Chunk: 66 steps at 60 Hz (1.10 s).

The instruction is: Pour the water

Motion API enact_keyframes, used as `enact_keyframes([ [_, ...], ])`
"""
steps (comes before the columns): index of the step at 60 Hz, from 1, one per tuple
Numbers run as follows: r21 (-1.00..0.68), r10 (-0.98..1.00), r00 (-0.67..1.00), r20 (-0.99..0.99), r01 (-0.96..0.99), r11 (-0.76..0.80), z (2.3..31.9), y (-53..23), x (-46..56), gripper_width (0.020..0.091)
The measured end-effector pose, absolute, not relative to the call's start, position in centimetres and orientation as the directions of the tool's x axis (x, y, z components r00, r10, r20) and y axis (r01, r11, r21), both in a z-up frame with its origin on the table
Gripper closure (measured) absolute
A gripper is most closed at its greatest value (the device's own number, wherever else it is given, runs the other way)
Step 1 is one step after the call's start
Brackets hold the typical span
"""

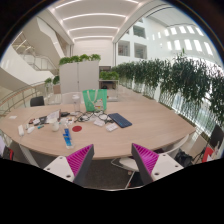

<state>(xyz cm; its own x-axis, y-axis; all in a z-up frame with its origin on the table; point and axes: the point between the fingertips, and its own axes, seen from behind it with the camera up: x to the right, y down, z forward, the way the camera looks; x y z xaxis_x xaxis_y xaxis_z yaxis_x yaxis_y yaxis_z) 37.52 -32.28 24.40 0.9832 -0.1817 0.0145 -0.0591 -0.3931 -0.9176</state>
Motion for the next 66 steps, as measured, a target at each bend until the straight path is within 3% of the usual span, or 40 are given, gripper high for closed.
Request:
enact_keyframes([
  [1, -0.917, -0.183, 0.983, 0.009, -0.065, -0.393, 25.8, -34.9, 37.3, 0.0278],
  [4, -0.919, -0.177, 0.984, -0.014, -0.082, -0.385, 26.0, -35.2, 35.9, 0.0279],
  [5, -0.921, -0.173, 0.985, -0.023, -0.088, -0.380, 24.8, -32.9, 35.3, 0.0280],
  [11, -0.928, -0.160, 0.986, -0.044, -0.099, -0.359, 25.8, -35.5, 31.5, 0.0276],
  [17, -0.943, -0.119, 0.992, -0.036, -0.074, -0.325, 24.8, -34.5, 26.7, 0.0278],
  [24, -0.948, -0.080, 0.997, -0.015, -0.039, -0.315, 21.6, -32.2, 21.5, 0.0278],
  [34, -0.951, -0.046, 0.999, -0.024, -0.037, -0.306, 15.8, -22.4, 15.1, 0.0279],
  [45, -0.959, -0.031, 0.999, -0.010, -0.018, -0.282, 10.4, -10.3, 13.6, 0.0284],
  [52, -0.964, -0.057, 0.998, -0.016, -0.030, -0.264, 8.4, -4.3, 14.3, 0.0287],
  [55, -0.963, -0.071, 0.997, -0.021, -0.039, -0.266, 7.5, -2.4, 14.7, 0.0370],
  [57, -0.957, -0.066, 0.997, -0.027, -0.045, -0.286, 6.6, -1.4, 14.5, 0.0606],
  [58, -0.955, -0.079, 0.996, -0.029, -0.051, -0.293, 6.2, -1.1, 14.7, 0.0646],
  [66, -0.968, -0.137, 0.990, -0.024, -0.057, -0.243, 6.5, 0.9, 15.6, 0.0664],
])
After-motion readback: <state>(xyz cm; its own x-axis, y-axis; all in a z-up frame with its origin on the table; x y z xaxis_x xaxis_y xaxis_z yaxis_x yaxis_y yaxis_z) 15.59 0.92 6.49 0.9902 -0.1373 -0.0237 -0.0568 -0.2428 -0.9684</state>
